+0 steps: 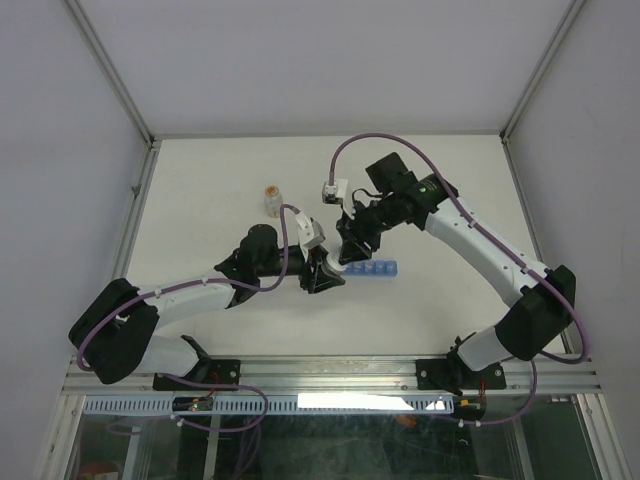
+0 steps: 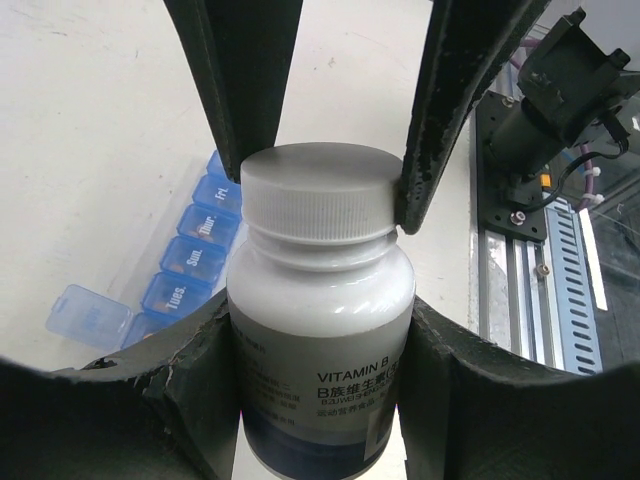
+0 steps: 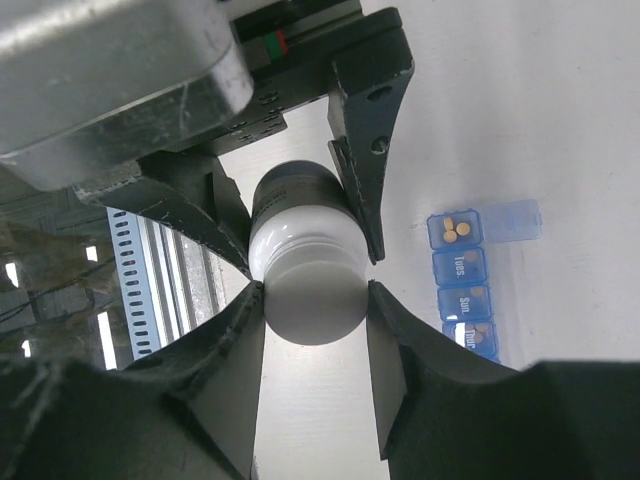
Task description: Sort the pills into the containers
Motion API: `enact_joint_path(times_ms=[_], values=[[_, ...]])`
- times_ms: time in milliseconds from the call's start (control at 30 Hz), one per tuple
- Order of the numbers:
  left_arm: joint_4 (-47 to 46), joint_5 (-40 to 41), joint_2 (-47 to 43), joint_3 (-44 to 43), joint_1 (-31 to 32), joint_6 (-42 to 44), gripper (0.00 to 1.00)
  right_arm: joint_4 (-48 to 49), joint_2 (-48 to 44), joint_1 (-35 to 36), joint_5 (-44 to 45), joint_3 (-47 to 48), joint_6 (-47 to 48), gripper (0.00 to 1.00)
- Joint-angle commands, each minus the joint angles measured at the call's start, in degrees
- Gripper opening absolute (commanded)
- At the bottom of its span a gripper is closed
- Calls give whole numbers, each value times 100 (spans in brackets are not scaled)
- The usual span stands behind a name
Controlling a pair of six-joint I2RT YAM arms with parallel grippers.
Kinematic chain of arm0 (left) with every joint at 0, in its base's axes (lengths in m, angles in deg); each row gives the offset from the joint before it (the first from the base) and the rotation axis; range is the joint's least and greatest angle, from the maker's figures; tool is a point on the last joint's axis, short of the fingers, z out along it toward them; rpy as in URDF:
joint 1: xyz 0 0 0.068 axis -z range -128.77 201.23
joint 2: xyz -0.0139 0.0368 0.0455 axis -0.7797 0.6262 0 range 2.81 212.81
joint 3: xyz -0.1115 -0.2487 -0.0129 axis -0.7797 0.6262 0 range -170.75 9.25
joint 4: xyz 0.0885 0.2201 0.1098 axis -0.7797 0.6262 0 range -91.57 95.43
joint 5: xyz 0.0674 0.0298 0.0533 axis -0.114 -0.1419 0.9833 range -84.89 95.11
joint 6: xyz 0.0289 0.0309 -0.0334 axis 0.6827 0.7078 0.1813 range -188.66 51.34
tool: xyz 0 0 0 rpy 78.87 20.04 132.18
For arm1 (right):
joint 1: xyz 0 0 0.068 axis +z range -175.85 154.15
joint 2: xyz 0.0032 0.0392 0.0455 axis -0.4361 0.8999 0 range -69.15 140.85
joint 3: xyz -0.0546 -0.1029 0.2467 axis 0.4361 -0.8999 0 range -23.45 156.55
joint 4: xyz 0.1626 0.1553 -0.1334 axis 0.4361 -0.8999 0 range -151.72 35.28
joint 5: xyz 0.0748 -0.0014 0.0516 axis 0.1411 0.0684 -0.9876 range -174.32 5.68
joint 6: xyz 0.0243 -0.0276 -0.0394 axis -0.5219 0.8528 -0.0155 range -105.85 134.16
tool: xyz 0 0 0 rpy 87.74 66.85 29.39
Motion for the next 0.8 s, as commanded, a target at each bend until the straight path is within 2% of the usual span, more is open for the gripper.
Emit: enact_joint_path(times_ms=[0,300,533,767], values=[[-1080,261,-268,-163,-7,119,0,-236,-15,144,-73,247,-363,40],[-986,146,-417,-92,-12,169,0,-213,-378,69,-175,398,-405,68],[-835,60,-586,-76,-5,193,0,-385,-626,-115,-276,603,-167,78],[-533,-369,-837,-40,-7,114,0,-1226,-723,-699,-669,882,1224,81]])
